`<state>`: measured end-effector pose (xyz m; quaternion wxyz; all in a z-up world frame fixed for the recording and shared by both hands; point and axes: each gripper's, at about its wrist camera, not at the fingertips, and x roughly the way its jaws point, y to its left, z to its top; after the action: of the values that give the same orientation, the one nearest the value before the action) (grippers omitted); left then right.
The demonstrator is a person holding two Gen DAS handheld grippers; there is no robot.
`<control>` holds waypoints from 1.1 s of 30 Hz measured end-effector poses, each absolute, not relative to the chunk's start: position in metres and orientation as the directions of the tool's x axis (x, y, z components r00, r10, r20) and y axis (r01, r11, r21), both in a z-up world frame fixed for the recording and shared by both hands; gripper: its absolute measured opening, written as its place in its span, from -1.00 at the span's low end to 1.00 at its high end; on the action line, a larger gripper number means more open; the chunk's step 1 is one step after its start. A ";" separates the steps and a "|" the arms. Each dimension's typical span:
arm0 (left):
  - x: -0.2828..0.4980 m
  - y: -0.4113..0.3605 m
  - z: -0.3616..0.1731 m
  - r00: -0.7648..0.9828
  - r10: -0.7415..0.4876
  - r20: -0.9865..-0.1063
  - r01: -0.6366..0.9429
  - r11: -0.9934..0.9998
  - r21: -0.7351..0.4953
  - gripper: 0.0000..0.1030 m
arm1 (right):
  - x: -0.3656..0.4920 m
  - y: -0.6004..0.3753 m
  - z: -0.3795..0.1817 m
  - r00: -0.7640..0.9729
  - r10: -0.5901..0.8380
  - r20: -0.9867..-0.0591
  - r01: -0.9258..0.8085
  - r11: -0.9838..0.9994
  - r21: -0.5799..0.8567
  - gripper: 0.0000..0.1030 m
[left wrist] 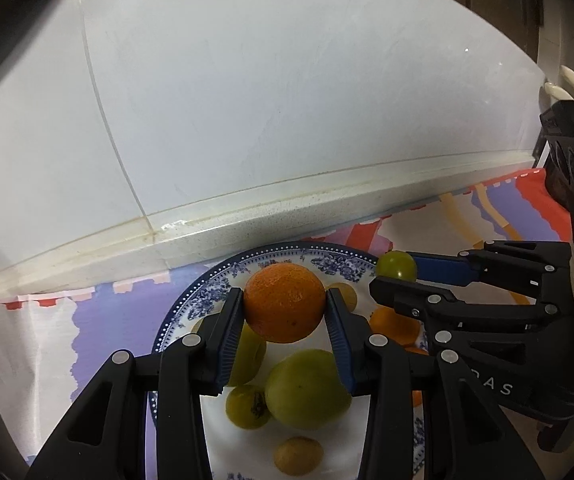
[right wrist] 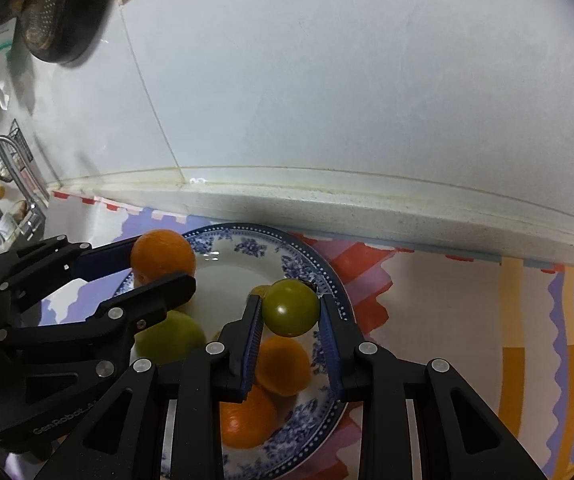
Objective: Organize fruits
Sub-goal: 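Carry the orange and the small green fruit over the plate with both tools, then release the orange and the small green fruit onto the plate by opening both tools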
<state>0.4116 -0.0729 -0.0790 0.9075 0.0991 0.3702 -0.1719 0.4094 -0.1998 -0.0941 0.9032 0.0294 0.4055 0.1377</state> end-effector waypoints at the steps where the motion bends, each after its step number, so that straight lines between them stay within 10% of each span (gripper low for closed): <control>1: 0.413 -0.073 -0.081 0.664 -0.238 -0.709 0.386 0.921 0.052 -0.21 | 0.411 -0.200 -0.097 0.631 0.271 -0.727 -0.225 0.961 0.163 -0.43; 17: 0.400 -0.065 -0.073 0.694 -0.211 -0.688 0.344 0.937 0.059 -0.15 | 0.404 -0.199 -0.098 0.630 0.271 -0.728 -0.213 0.962 0.173 -0.32; 33: 0.318 -0.032 -0.024 0.802 -0.144 -0.580 0.214 0.975 0.054 0.44 | 0.326 -0.198 -0.045 0.732 0.188 -0.654 -0.152 0.982 0.112 0.06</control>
<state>0.3177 -0.0323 -0.0244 0.9473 0.0582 0.3005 -0.0943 0.3263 -0.1978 -0.0451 0.9303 0.0255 0.3542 0.0914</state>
